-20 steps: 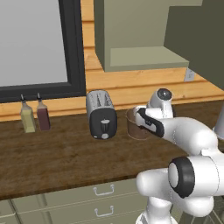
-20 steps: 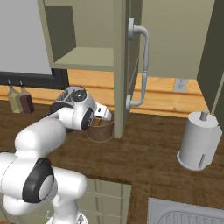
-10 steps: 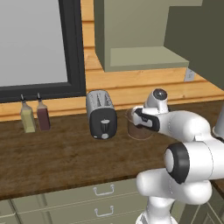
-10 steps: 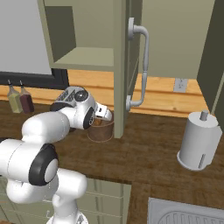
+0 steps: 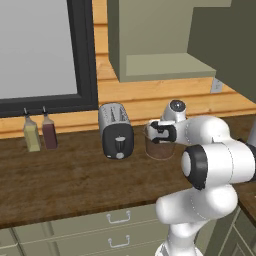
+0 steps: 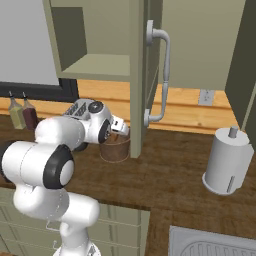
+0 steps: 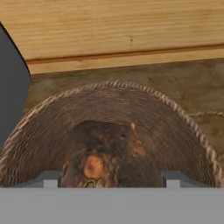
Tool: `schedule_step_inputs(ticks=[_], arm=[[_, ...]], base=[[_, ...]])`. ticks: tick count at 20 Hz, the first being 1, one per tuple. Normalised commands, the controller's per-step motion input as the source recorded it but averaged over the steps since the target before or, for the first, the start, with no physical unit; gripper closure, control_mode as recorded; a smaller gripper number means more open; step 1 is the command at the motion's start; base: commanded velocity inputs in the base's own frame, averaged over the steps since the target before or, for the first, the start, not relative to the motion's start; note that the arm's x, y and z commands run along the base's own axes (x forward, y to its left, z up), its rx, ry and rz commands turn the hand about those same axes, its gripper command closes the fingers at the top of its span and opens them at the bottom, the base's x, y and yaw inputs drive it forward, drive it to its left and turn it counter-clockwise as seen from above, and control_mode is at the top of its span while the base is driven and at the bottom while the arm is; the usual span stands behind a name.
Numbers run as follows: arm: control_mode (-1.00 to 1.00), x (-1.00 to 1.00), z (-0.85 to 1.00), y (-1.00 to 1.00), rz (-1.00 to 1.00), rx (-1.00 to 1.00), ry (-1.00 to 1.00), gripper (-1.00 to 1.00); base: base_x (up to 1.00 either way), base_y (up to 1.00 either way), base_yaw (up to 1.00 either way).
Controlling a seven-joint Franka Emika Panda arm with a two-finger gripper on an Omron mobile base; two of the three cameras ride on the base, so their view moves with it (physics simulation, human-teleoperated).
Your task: Open the cabinet, pick up the bread from the cabinet and place it in the basket. Then move the basket to the dining counter.
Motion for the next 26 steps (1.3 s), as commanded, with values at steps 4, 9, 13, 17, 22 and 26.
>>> schedule_step_inputs(ticks=[4,9,13,17,22,26], arm=[[-1.0,0.18,-0.29,0.01,-0.01,0.0,0.03,1.0],[-1.0,0.01,-0.27,0.02,0.0,0.0,0.01,1.0],[-1.0,0.01,-0.1,0.0,0.0,0.0,0.0,1.0],[-1.0,0.09,-0.03,0.0,0.0,0.0,0.0,1.0],[-1.0,0.12,-0.06,0.0,0.0,0.0,0.0,-1.0],[-1.0,0.19,-0.05,0.0,0.0,0.0,0.0,-1.0]], base=[[0.0,0.0,0.0],[0.0,0.0,0.0],[0.0,0.0,0.0],[0.0,0.0,0.0],[0.0,0.0,0.0],[0.0,0.0,0.0]])
